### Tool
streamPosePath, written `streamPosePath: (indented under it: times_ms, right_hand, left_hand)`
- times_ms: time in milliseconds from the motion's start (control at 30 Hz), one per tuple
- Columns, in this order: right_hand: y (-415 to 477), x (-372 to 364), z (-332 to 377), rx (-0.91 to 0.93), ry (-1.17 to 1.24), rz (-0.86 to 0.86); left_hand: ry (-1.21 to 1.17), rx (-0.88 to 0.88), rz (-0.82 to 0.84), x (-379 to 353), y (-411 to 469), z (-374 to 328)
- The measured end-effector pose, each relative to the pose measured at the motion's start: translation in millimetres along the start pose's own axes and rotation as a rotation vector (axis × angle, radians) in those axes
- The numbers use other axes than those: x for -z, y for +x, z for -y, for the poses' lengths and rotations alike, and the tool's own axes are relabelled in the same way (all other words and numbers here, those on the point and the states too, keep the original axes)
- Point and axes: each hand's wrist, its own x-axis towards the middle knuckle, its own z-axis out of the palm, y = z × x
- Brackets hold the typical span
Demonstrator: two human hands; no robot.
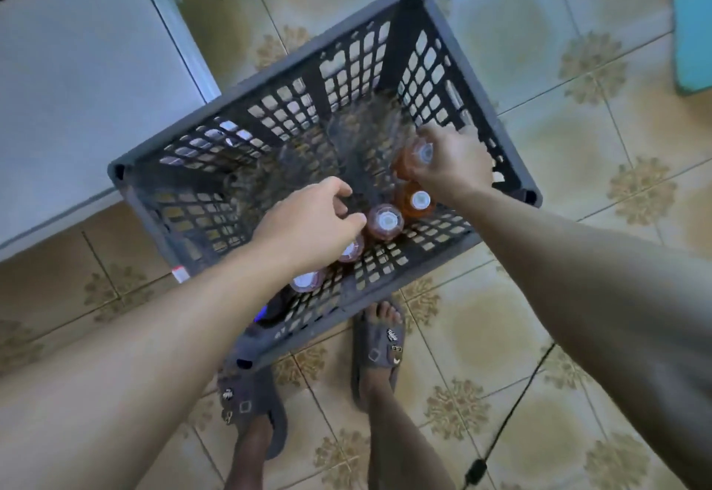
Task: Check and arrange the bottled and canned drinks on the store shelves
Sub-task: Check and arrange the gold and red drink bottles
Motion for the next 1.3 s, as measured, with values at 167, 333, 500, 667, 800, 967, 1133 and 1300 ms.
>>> streamPosePath:
  times_ms: [167,333,500,667,800,967,1133,1300]
  right_hand:
    - [27.8,-42.6,-14.8,0.039,-0.159,0.083]
    - [32.0,-47.2,-7.6,0.011,-0.169,0.116]
    - [6.5,-11.1,10.1,-0.069,-0.084,0.094]
    - [-48.6,60.4,51.6,-0.018,-0.073,0.071]
    - [-112.7,147.6,103.3,-0.025,-0.124,0.006]
    - [-225.3,278.8,191.3,0.030,-0.068,-0.145]
    - [-374.0,406.8,289.9,0.100,-0.034,-0.374]
    - [-485.2,505.5,383.7,0.227,0.089,-0.595]
  left_hand:
    - [0.039,0.025,-0.017,-5.5,14.8,14.3]
    - [0.072,0.043,-0.025,-7.8,9.6,13.3]
    - [0.074,0.040,-0.067,6.5,-23.0,6.2]
    - [0.090,0.003,-0.115,45.4,-100.7,-4.4]
    - [0.116,-0.104,-0.211,100.6,-194.6,-16.9]
    - [0.118,-0.219,-0.383,182.1,-343.6,-20.9]
    - [0.237,-0.391,-0.546,244.1,-508.2,-17.6]
    - [0.276,-0.486,-0.756,326.8,-652.9,1.2]
